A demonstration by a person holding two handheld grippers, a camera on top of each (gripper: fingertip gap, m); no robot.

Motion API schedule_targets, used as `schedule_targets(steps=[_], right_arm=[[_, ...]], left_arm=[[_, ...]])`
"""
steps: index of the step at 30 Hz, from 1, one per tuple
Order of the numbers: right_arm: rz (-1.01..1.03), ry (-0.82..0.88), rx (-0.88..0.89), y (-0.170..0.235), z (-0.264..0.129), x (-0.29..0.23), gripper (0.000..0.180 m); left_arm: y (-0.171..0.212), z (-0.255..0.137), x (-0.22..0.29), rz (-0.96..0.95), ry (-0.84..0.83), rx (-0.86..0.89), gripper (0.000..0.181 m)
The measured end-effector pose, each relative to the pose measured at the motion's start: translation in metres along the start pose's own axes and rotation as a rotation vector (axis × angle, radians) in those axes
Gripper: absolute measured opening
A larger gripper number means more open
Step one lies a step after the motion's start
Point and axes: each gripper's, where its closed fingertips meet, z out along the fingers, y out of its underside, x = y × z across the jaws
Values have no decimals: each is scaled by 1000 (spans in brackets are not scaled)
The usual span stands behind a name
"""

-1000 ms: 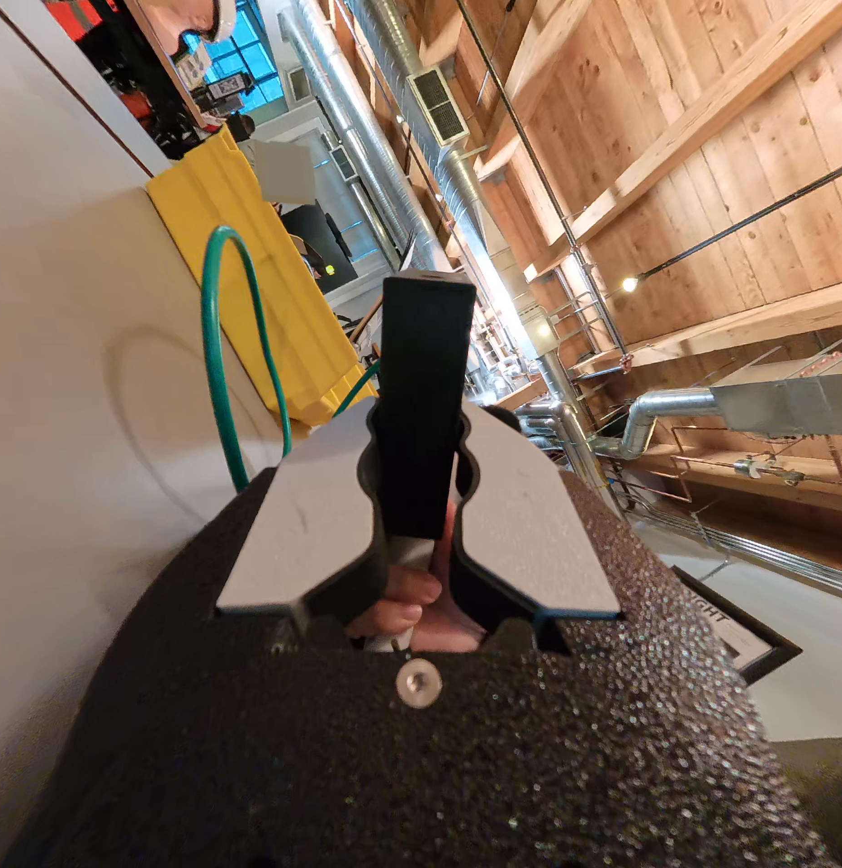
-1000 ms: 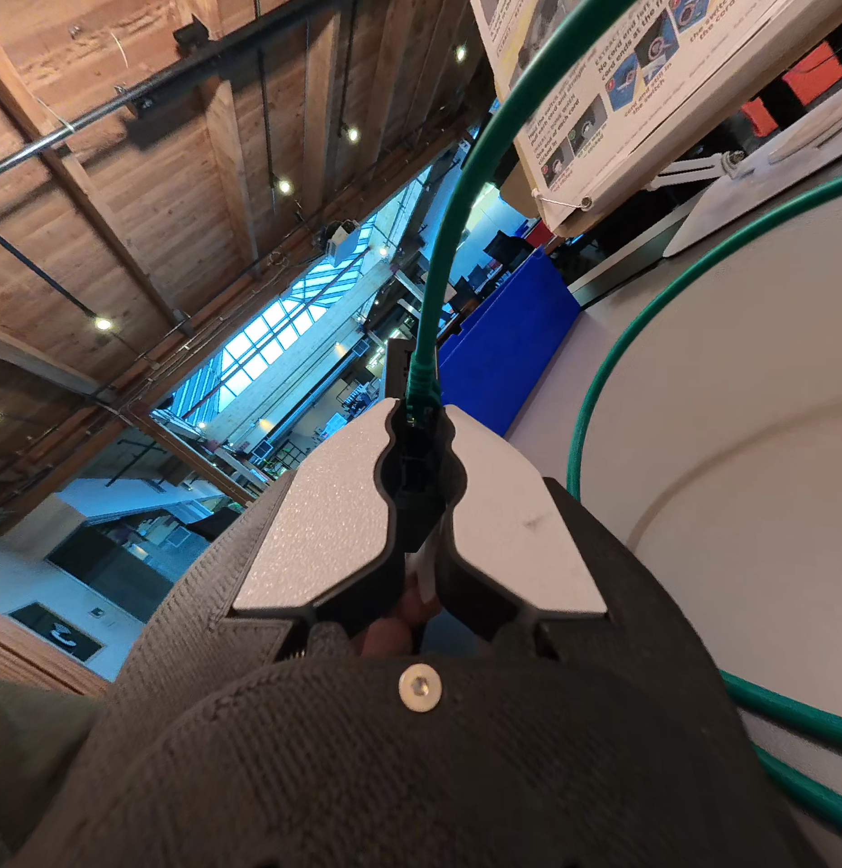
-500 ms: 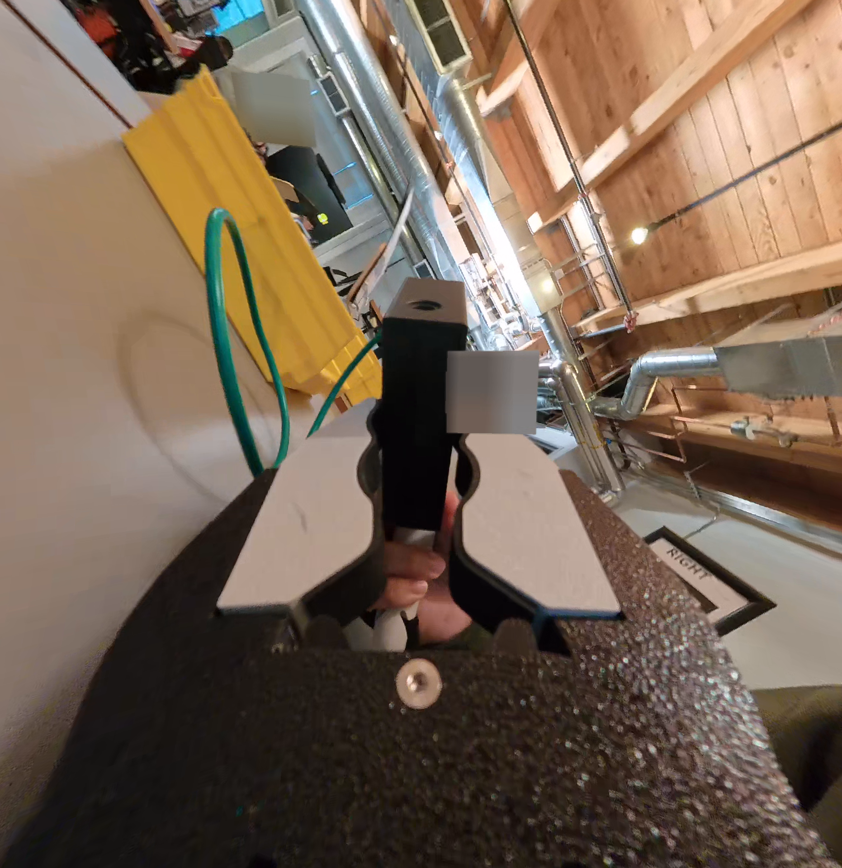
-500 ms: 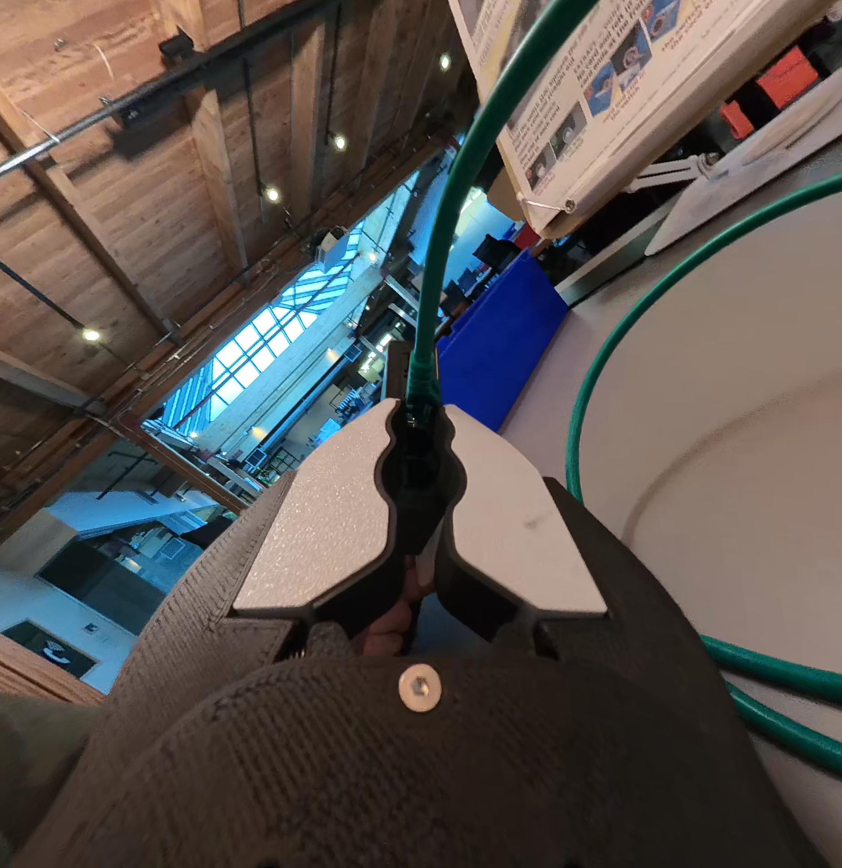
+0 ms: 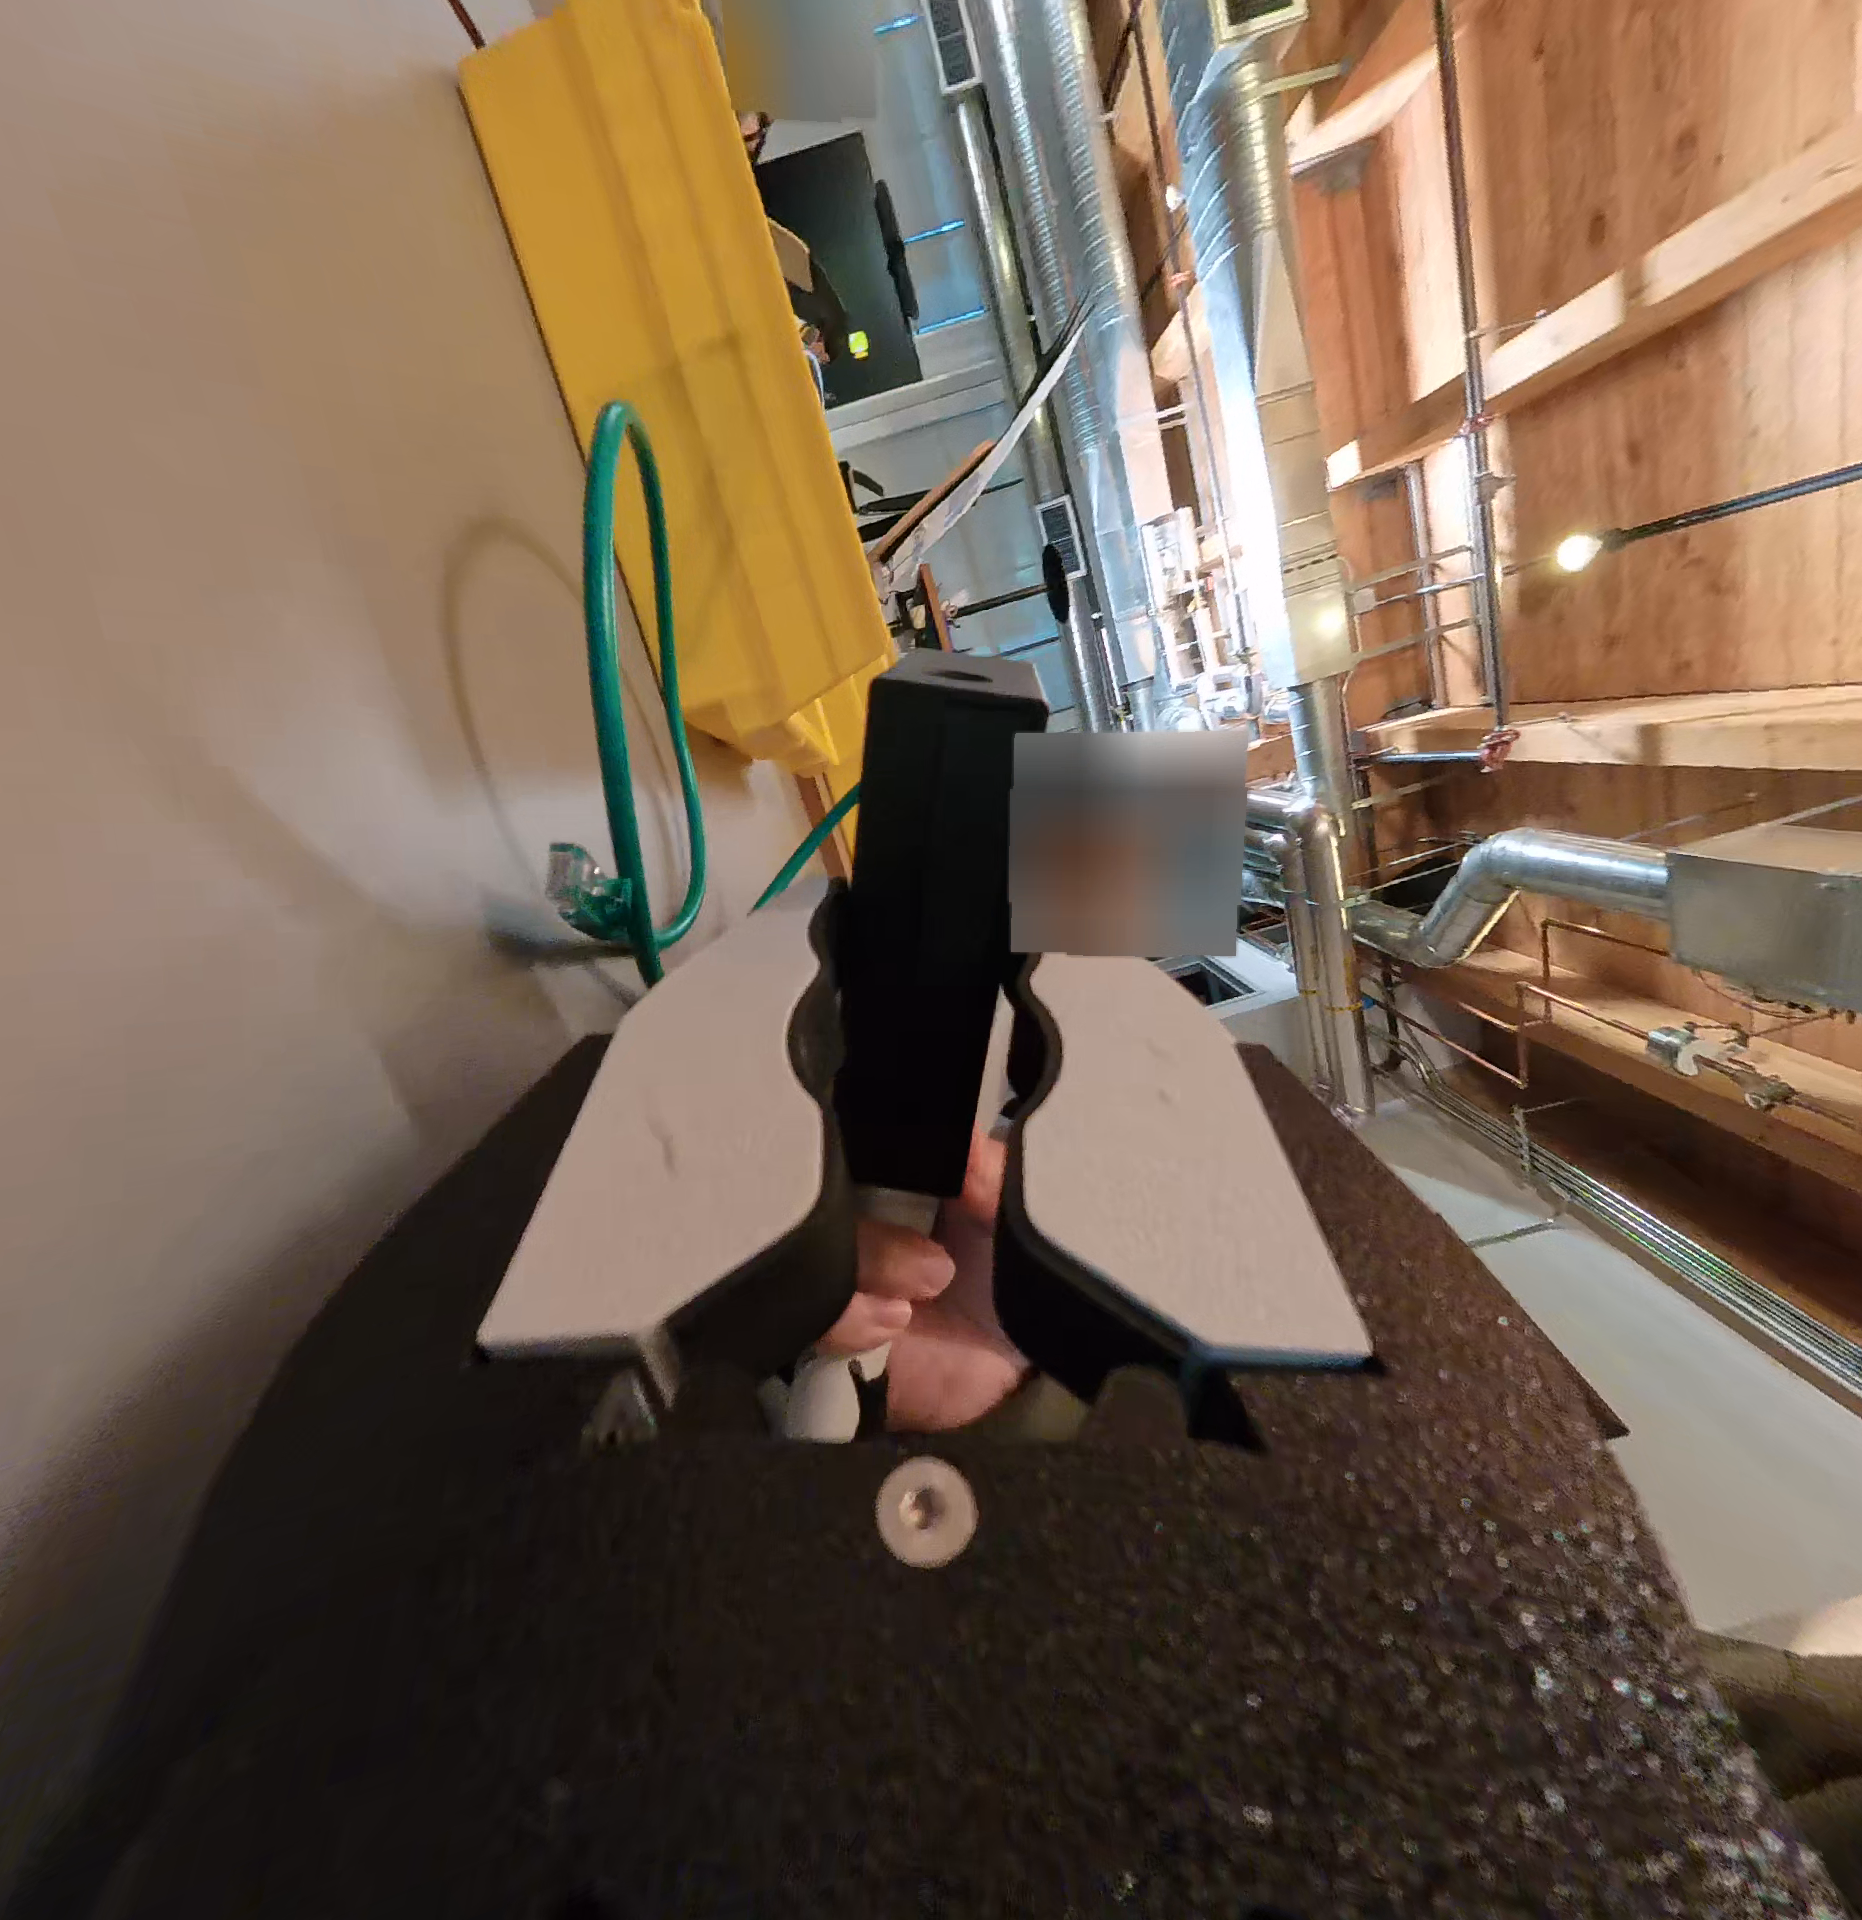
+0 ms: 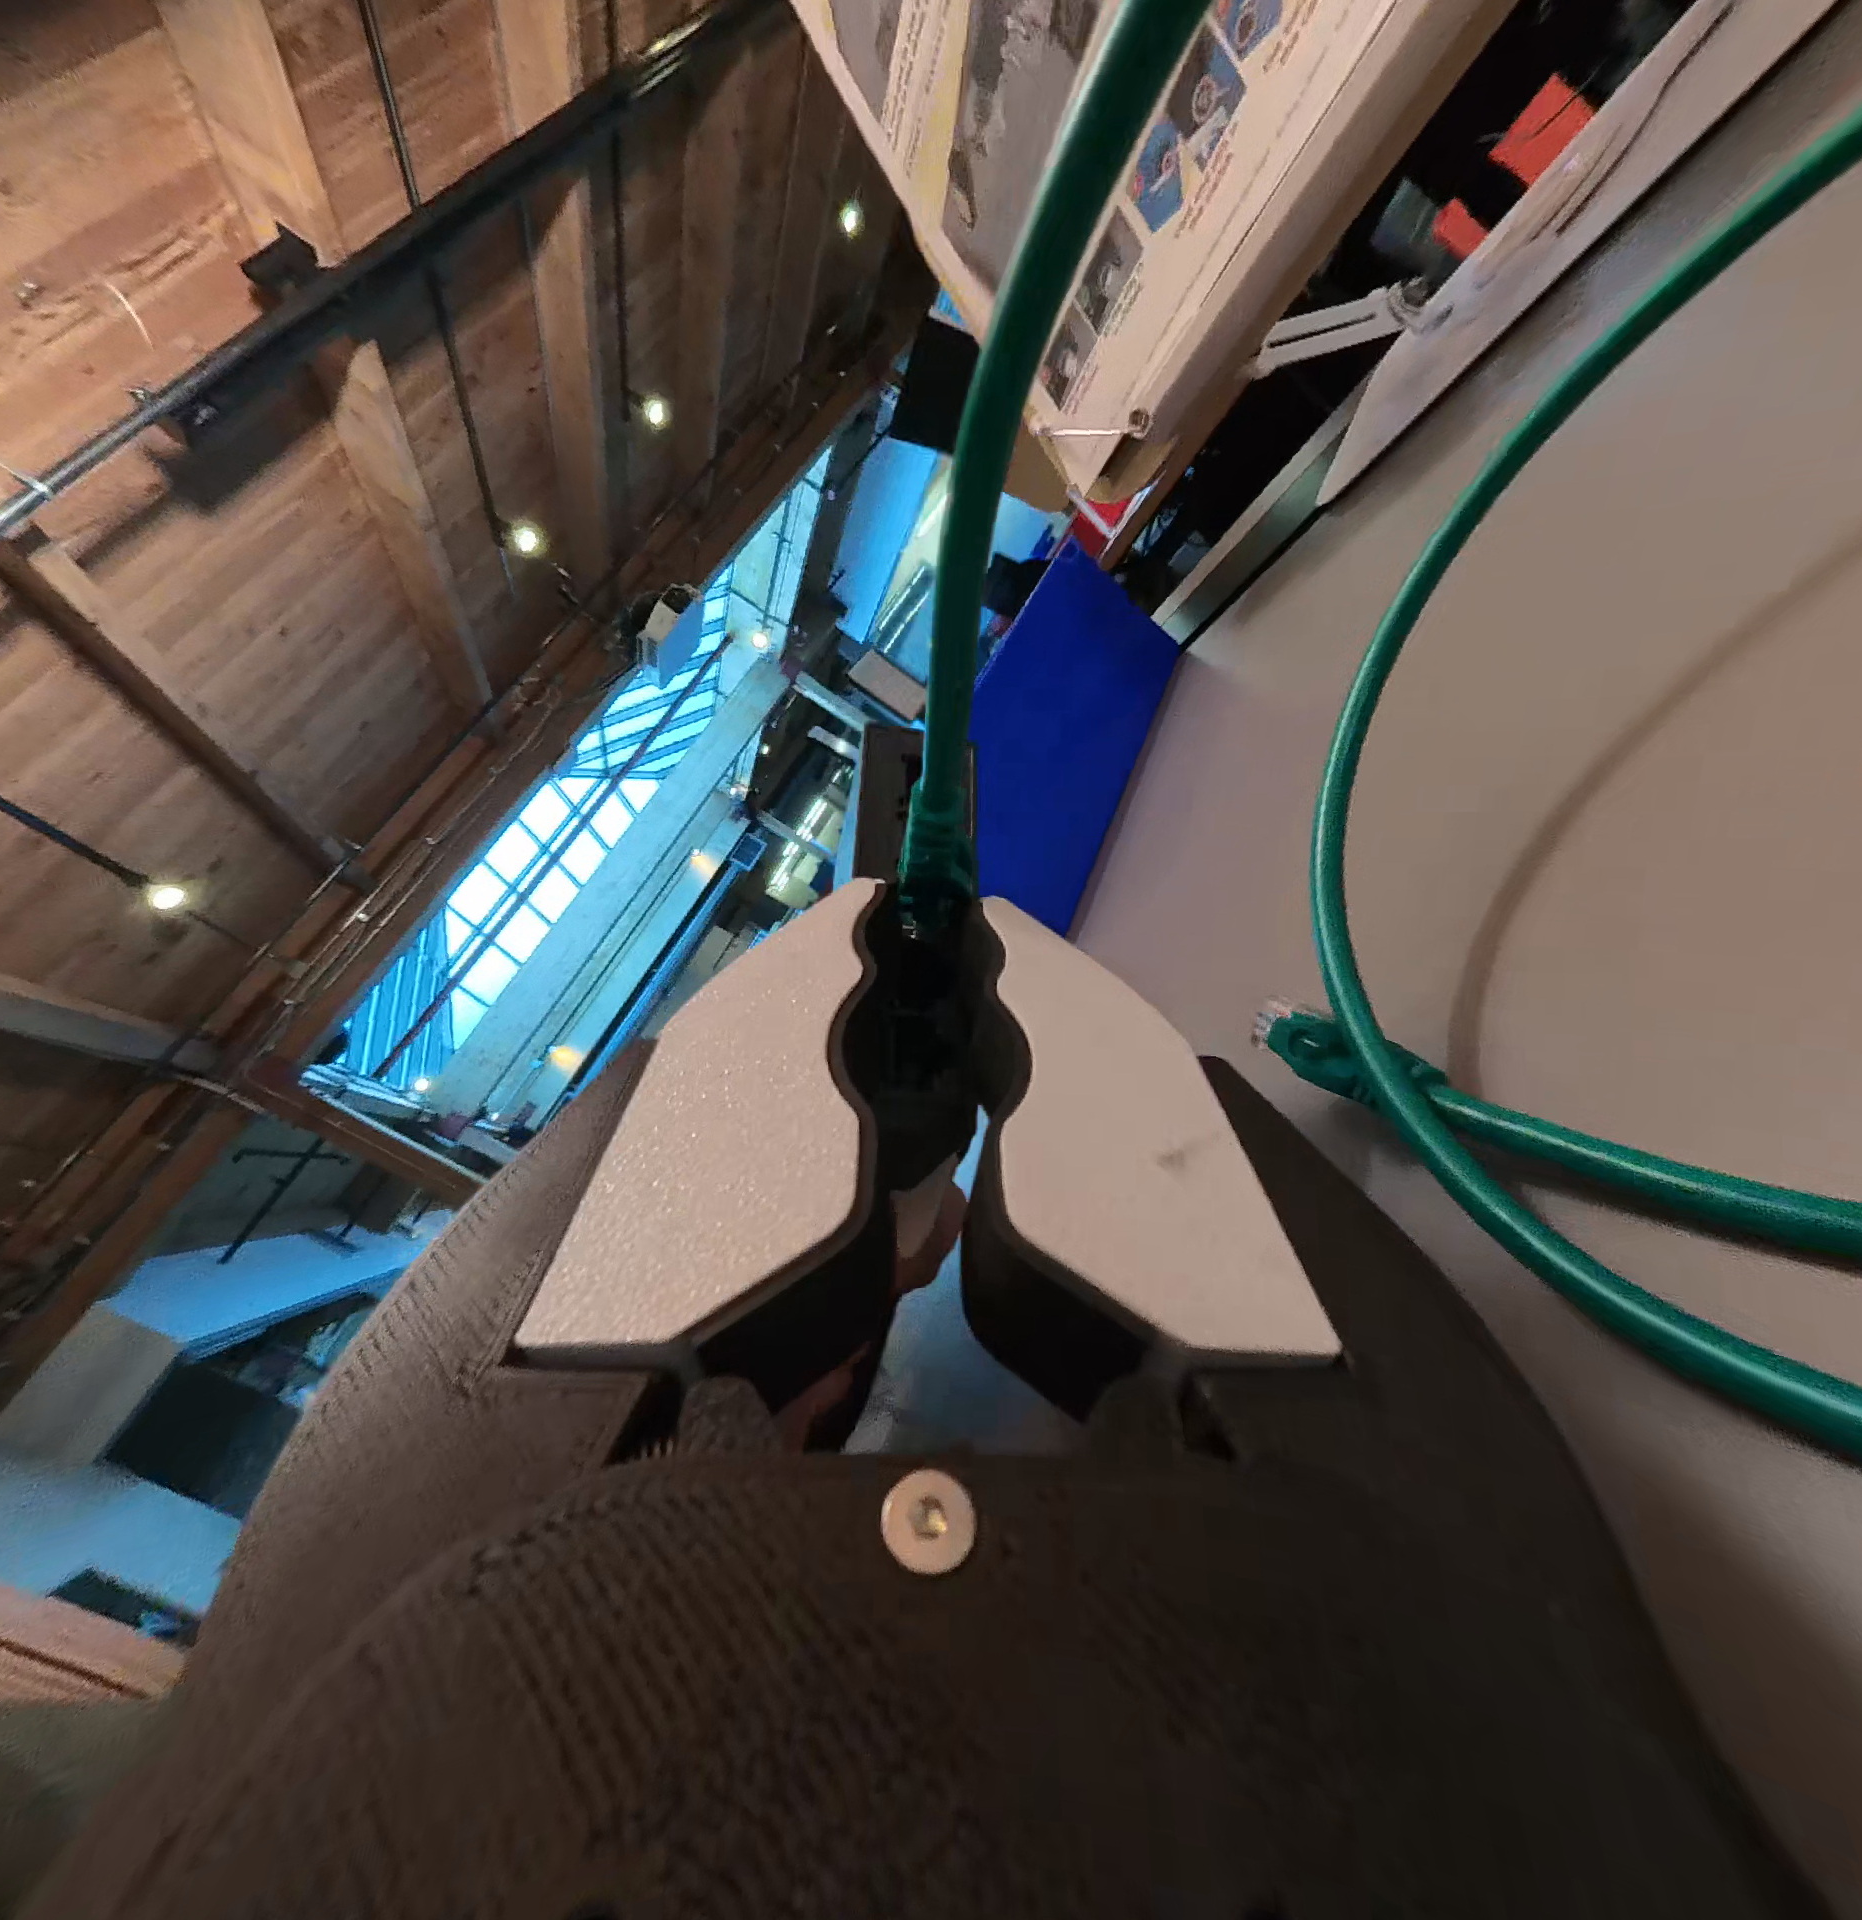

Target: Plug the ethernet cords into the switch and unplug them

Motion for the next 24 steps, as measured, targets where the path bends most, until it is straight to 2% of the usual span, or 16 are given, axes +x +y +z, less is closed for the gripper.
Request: schedule_targets(steps=[6, 12, 20, 24], right_arm=[[81, 60, 23, 0, -6, 4, 13], [262, 163, 85, 9, -9, 15, 13], [275, 161, 99, 10, -15, 19, 14], [239, 100, 111, 7, -14, 17, 14]], left_arm=[[7, 2, -4, -41, -6, -49, 27], [10, -1, -15, -118, -34, -86, 26], [14, 2, -20, -93, -45, -90, 26], [10, 5, -18, -9, -52, -43, 26]])
